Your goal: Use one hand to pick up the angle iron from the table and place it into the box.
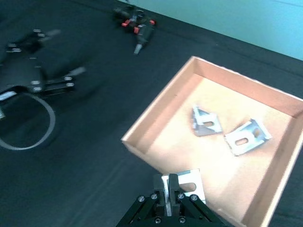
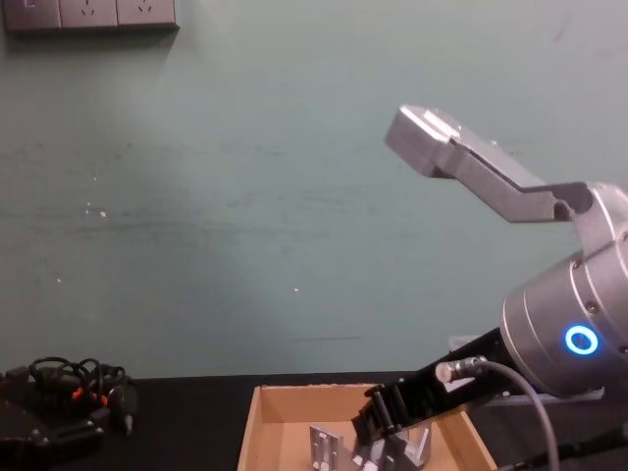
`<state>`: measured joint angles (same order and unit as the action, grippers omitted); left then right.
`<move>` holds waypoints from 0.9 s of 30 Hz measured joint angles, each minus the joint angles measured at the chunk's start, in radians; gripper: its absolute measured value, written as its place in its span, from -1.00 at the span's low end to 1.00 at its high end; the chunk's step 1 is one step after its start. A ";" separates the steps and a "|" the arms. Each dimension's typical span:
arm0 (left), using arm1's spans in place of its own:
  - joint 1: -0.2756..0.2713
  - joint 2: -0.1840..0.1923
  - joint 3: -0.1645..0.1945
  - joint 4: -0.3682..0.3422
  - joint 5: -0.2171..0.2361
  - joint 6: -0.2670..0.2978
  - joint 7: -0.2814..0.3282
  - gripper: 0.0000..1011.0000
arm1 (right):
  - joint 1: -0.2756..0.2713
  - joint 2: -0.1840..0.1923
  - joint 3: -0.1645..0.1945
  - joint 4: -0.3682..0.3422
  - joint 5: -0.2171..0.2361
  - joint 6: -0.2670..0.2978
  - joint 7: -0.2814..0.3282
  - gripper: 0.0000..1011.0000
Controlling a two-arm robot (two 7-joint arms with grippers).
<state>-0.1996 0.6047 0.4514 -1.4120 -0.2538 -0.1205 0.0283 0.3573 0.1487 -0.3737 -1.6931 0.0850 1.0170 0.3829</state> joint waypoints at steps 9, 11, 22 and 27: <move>0.000 0.000 0.000 0.000 0.000 0.000 0.000 1.00 | 0.038 -0.037 0.031 0.125 -0.028 -0.042 -0.021 -0.86; 0.000 0.000 0.000 0.000 0.000 0.000 0.000 1.00 | 0.047 -0.046 0.037 0.151 -0.034 -0.053 -0.027 -0.86; 0.000 0.000 0.000 0.000 0.000 0.000 0.000 1.00 | 0.092 -0.080 0.052 0.271 -0.061 -0.099 -0.031 -0.86; 0.000 0.000 0.000 0.000 0.000 0.000 0.000 1.00 | 0.108 -0.094 0.058 0.316 -0.070 -0.123 -0.026 -0.86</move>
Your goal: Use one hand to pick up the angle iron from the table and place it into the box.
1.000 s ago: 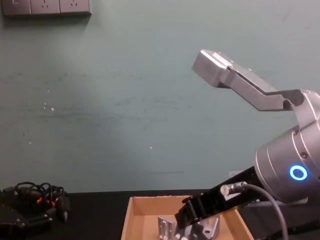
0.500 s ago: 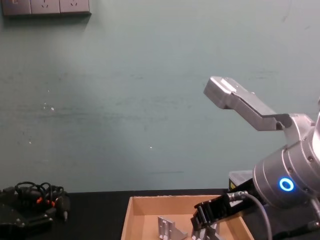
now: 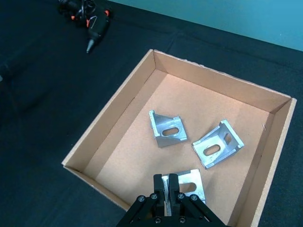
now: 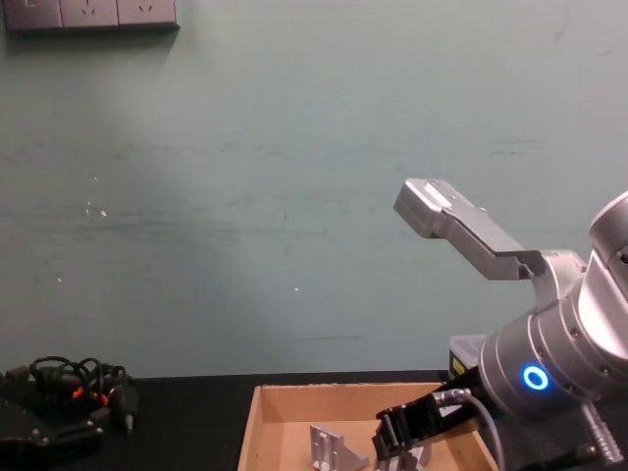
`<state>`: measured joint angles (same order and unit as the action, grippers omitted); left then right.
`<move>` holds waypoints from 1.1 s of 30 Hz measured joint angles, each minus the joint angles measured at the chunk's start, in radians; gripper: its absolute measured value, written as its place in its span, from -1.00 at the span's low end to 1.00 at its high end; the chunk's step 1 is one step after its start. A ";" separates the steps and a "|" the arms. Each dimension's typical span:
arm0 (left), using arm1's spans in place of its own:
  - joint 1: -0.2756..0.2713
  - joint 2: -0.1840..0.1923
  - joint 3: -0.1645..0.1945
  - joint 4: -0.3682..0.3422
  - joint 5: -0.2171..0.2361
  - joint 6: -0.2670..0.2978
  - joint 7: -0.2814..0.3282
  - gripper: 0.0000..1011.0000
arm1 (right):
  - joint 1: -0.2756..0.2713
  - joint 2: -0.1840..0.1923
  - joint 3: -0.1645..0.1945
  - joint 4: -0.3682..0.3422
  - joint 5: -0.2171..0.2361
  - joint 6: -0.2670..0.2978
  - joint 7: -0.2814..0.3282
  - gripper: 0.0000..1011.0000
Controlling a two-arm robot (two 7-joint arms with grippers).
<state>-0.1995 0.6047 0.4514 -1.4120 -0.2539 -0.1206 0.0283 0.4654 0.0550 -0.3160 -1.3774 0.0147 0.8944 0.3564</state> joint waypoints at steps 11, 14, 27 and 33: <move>0.000 0.000 0.000 0.000 0.000 0.000 0.000 1.00 | 0.032 -0.021 0.007 0.071 -0.019 -0.036 0.008 -0.86; 0.000 0.000 0.000 0.000 0.000 0.000 0.000 1.00 | 0.039 -0.027 0.010 0.088 -0.021 -0.050 0.011 -0.86; 0.000 0.000 0.000 0.000 0.000 0.000 0.000 1.00 | 0.056 -0.035 0.009 0.122 -0.020 -0.070 0.019 -0.86; 0.000 0.000 0.000 0.000 0.000 0.000 0.000 1.00 | 0.054 -0.034 0.010 0.119 -0.020 -0.069 0.018 -0.64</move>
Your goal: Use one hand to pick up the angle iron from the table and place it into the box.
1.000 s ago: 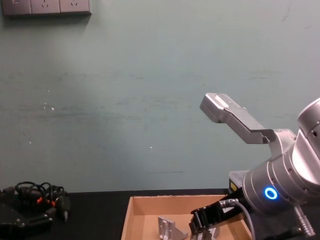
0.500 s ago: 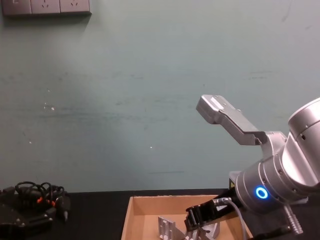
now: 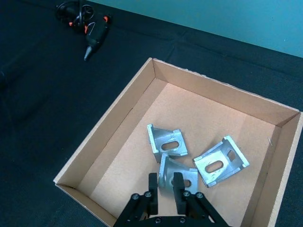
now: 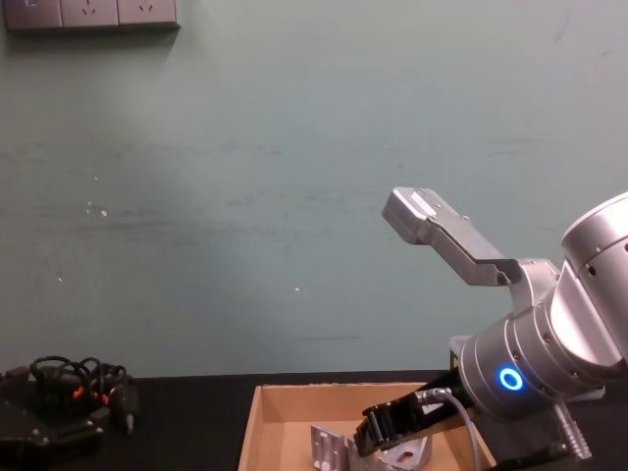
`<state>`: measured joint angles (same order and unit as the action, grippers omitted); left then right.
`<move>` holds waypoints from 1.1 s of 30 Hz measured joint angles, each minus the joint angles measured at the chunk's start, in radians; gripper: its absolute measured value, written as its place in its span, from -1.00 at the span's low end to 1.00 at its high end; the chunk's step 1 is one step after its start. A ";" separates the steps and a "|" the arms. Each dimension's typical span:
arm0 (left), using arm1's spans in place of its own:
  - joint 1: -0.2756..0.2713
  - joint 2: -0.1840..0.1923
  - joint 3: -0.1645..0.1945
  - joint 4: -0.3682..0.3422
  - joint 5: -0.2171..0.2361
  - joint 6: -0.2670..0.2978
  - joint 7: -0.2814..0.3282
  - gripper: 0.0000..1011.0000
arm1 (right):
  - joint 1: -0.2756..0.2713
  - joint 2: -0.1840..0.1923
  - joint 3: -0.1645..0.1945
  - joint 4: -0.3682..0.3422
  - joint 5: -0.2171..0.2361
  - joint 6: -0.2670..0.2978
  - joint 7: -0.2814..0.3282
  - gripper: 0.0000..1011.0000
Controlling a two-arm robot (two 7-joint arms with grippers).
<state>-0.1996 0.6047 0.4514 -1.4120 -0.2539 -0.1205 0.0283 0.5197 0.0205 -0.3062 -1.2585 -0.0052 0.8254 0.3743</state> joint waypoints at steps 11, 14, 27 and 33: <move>0.000 0.000 0.000 0.000 0.000 0.000 0.000 1.00 | -0.001 0.001 0.000 -0.003 0.000 0.002 -0.001 0.02; 0.000 0.000 0.000 0.000 0.000 0.000 0.000 1.00 | -0.002 0.001 0.000 -0.003 0.001 0.002 -0.001 0.22; 0.000 0.000 0.000 0.000 0.000 0.000 0.000 1.00 | -0.002 0.001 0.000 -0.005 0.000 0.003 -0.002 0.93; 0.000 0.000 0.000 0.000 0.000 0.000 0.000 1.00 | -0.022 0.006 -0.003 -0.041 0.001 0.001 -0.002 0.98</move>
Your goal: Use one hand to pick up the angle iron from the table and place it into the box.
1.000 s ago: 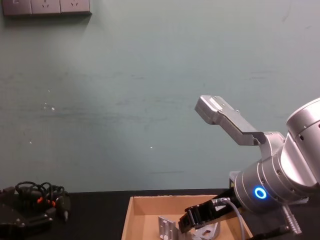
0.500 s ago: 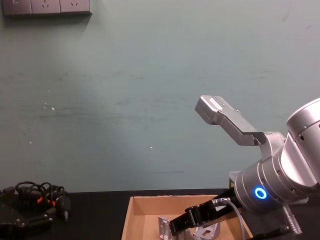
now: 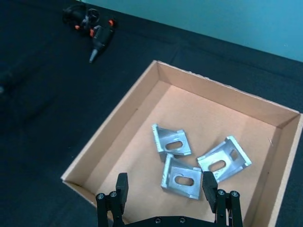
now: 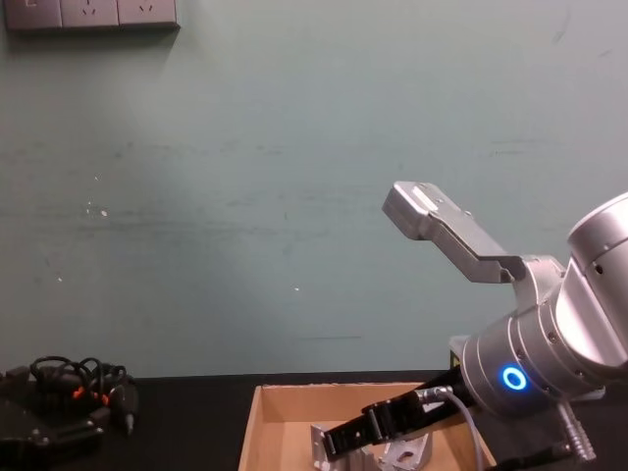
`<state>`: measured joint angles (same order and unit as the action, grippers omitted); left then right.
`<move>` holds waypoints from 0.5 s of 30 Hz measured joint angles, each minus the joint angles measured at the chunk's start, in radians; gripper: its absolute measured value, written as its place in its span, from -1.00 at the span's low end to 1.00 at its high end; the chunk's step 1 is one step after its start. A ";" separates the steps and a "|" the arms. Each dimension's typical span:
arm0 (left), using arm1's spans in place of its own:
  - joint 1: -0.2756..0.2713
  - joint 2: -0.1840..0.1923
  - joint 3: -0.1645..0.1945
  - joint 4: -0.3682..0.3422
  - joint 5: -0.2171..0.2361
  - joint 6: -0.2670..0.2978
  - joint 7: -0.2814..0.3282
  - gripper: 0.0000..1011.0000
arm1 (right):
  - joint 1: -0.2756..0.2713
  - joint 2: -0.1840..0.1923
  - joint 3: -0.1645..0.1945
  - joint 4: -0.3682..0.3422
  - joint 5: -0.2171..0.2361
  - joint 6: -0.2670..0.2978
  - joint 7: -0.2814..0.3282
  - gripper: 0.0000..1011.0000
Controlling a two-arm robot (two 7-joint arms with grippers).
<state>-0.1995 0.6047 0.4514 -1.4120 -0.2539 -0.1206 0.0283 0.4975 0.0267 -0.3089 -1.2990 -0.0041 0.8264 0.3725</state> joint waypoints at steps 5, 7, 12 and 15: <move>0.000 0.000 0.000 0.000 0.000 0.000 0.000 1.00 | -0.038 0.019 -0.009 -0.068 0.008 -0.029 0.015 0.98; 0.000 0.000 0.000 0.000 0.000 0.000 0.000 1.00 | -0.053 0.025 -0.011 -0.093 0.008 -0.041 0.014 0.98; 0.000 0.000 0.000 0.000 0.000 0.000 0.000 1.00 | -0.122 0.042 -0.007 -0.189 -0.005 -0.116 -0.034 0.98; 0.000 0.000 0.000 0.000 0.000 0.000 0.000 1.00 | -0.169 0.045 0.003 -0.235 -0.024 -0.181 -0.080 0.98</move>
<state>-0.1995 0.6047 0.4514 -1.4120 -0.2539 -0.1205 0.0283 0.3282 0.0718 -0.3062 -1.5336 -0.0285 0.6455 0.2924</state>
